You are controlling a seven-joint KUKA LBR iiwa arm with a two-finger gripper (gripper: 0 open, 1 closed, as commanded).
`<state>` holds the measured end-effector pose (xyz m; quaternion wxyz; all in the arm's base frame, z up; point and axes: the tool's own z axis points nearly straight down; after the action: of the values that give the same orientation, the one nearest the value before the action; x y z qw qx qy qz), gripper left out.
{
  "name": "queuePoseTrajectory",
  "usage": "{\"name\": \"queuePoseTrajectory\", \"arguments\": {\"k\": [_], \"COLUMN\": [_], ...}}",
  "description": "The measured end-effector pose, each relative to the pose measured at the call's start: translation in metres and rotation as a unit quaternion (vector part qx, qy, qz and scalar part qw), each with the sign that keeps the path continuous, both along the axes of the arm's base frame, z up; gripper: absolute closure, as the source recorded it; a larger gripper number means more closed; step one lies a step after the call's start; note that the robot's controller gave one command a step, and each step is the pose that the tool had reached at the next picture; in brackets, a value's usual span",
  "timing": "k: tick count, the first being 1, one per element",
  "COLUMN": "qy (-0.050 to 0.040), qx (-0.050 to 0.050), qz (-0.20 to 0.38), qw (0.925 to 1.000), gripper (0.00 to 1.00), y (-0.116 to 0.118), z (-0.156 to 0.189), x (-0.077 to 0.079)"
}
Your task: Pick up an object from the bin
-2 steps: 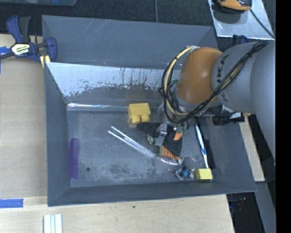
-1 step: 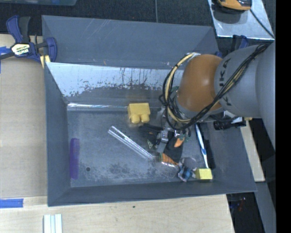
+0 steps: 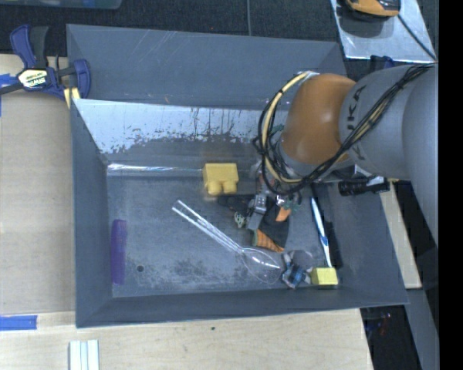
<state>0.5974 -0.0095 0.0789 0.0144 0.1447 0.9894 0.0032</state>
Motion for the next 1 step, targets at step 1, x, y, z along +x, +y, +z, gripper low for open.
{"name": "queuePoseTrajectory", "arguments": {"k": [1], "qy": [-0.0017], "qx": [-0.001], "qz": [0.010], "qw": [0.9999], "gripper": [1.00], "y": [0.0009], "z": [0.0025], "x": [-0.0099]}}
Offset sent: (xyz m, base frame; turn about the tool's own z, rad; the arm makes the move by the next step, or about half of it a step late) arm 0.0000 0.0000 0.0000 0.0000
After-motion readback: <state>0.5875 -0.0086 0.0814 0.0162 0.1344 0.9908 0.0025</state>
